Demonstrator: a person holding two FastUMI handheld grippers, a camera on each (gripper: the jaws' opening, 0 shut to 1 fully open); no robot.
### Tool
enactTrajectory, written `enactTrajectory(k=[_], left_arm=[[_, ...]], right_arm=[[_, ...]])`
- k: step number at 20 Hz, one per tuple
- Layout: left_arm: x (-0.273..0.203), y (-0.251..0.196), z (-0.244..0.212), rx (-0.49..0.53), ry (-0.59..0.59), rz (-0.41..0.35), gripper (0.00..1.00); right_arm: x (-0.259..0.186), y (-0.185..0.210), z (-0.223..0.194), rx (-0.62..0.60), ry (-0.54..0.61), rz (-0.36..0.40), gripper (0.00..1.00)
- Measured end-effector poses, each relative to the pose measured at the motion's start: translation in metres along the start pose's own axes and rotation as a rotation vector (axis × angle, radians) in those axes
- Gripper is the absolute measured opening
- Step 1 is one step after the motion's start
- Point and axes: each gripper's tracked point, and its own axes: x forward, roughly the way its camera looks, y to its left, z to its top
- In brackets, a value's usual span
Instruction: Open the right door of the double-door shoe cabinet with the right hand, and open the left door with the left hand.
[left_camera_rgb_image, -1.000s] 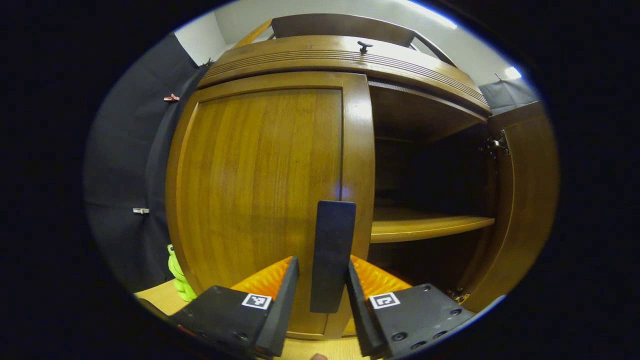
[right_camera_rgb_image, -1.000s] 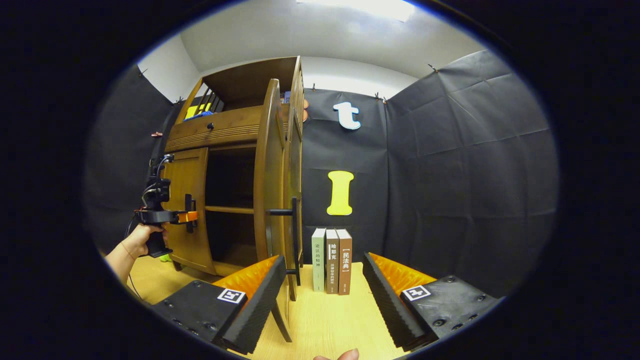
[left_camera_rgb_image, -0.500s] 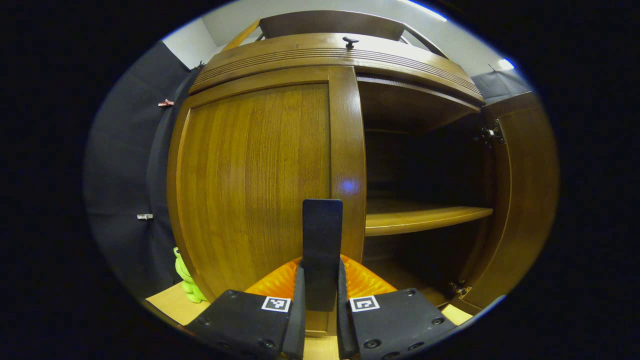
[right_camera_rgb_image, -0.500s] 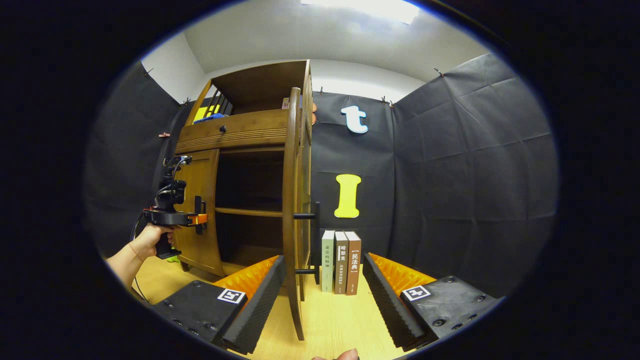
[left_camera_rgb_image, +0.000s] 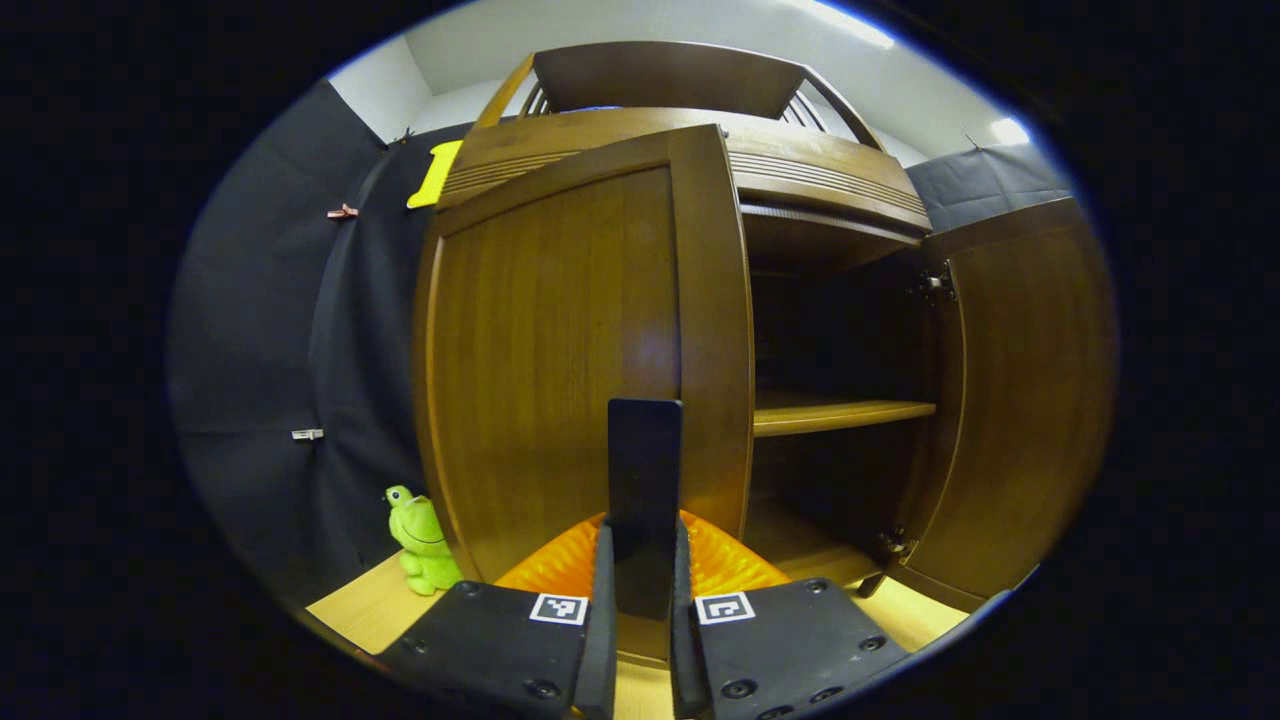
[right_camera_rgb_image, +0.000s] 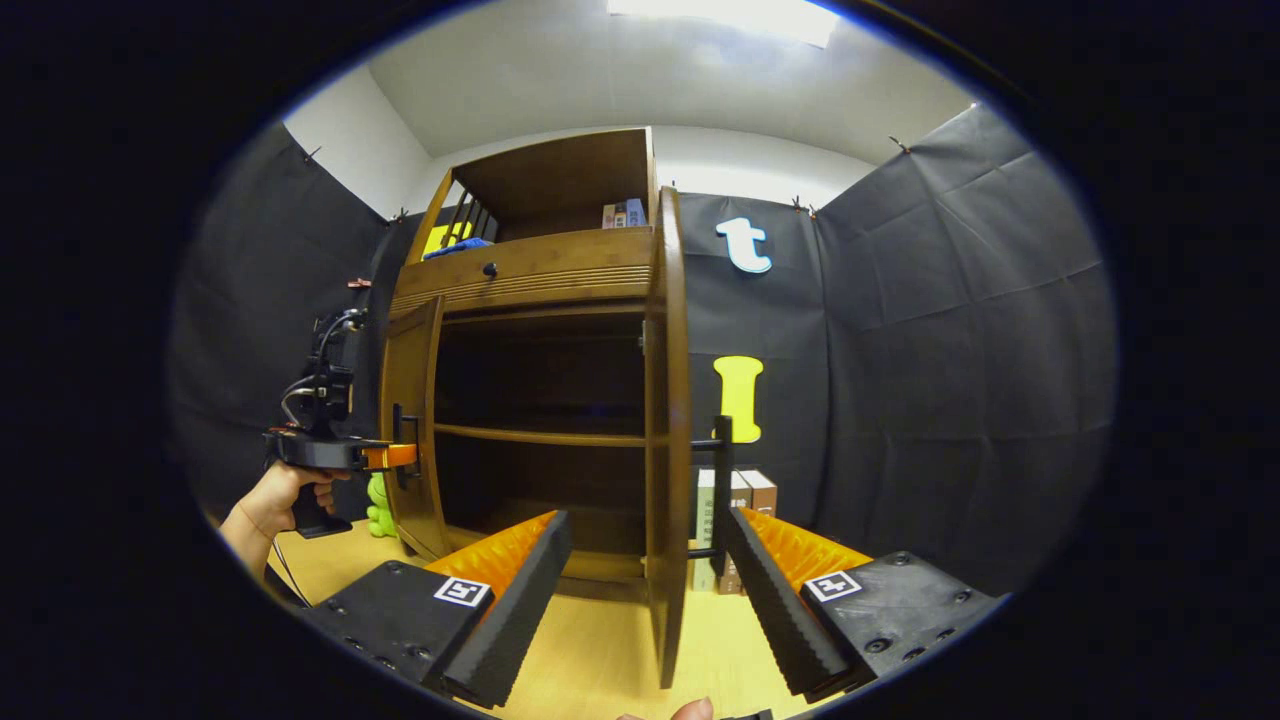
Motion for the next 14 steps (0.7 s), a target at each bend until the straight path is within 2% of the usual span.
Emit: enactTrajectory(k=[2,6,14], left_arm=[[-0.017,0.011,0.0,-0.001,0.002,0.003,0.24],[-0.047,0.038,-0.002,-0.003,-0.005,0.019,0.23],[-0.09,0.096,-0.005,-0.009,-0.002,0.098,0.17]], right_arm=[[0.002,0.013,-0.004,0.016,0.009,0.021,1.0],[0.01,0.045,-0.013,0.027,0.027,0.069,0.98],[0.023,0.098,-0.019,0.048,0.033,0.143,0.98]])
